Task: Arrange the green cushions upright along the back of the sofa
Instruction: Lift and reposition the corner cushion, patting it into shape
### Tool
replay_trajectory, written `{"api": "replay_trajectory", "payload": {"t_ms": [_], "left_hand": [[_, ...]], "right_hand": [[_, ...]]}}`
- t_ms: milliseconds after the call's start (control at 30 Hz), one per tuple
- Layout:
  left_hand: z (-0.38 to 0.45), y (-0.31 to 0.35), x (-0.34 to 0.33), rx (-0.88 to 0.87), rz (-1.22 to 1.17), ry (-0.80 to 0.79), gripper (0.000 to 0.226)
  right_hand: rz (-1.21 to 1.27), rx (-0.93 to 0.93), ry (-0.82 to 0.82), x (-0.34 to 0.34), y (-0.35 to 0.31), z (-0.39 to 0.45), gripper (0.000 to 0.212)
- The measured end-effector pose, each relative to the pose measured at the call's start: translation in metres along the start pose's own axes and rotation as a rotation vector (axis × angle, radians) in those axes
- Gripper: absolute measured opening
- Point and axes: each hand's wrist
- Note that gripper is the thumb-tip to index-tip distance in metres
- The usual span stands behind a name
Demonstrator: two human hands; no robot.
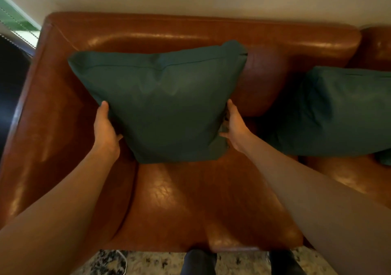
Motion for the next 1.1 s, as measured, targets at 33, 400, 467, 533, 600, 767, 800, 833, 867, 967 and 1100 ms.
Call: {"api": "replay_trajectory", "payload": {"t_ms": [33, 400, 467, 533, 600, 767, 800, 833, 867, 967, 1100], "left_hand": [[0.001, -0.005, 0.003, 0.017, -0.016, 0.024, 0.046], [-0.005, -0.007, -0.015, 0.111, -0.114, -0.049, 0.053], [-0.014, -0.005, -0.019, 0.132, -0.187, -0.064, 0.047], [-0.023, -0.008, -0.023, 0.163, -0.285, -0.075, 0.045], [-0.033, -0.016, -0.031, 0.193, -0.387, -0.081, 0.046], [-0.042, -0.047, -0.064, 0.405, -0.408, -0.096, 0.047], [-0.041, -0.055, -0.069, 0.464, -0.361, -0.132, 0.047], [-0.04, -0.065, -0.072, 0.519, -0.306, -0.184, 0.046], [-0.04, -0.074, -0.073, 0.566, -0.233, -0.234, 0.046], [-0.038, -0.098, -0.078, 0.622, 0.031, -0.266, 0.046], [-0.029, -0.098, -0.084, 0.54, 0.214, -0.187, 0.028]], "right_hand": [[-0.026, 0.012, 0.013, 0.006, -0.005, 0.0, 0.057], [-0.125, 0.155, -0.048, -0.01, -0.025, -0.005, 0.055], [-0.184, 0.218, -0.075, -0.016, -0.029, -0.007, 0.054], [-0.253, 0.293, -0.088, -0.019, -0.04, -0.01, 0.058], [-0.324, 0.412, -0.1, -0.028, -0.055, -0.015, 0.06], [-0.814, 0.728, -0.121, -0.063, -0.088, -0.033, 0.064], [-0.92, 0.754, -0.122, -0.067, -0.088, -0.034, 0.068], [-1.007, 0.763, -0.124, -0.069, -0.083, -0.035, 0.068], [-1.08, 0.76, -0.13, -0.069, -0.076, -0.035, 0.067], [-1.299, 0.7, -0.228, -0.062, -0.044, -0.031, 0.067], [-1.309, 0.699, -0.359, -0.047, -0.009, -0.02, 0.066]]}}
Point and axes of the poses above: each hand's wrist, its own z-axis towards the middle knuckle, its own x-axis out of the back of the hand, y = z × x, and after that the axes turned 14 degrees about z, right-handed
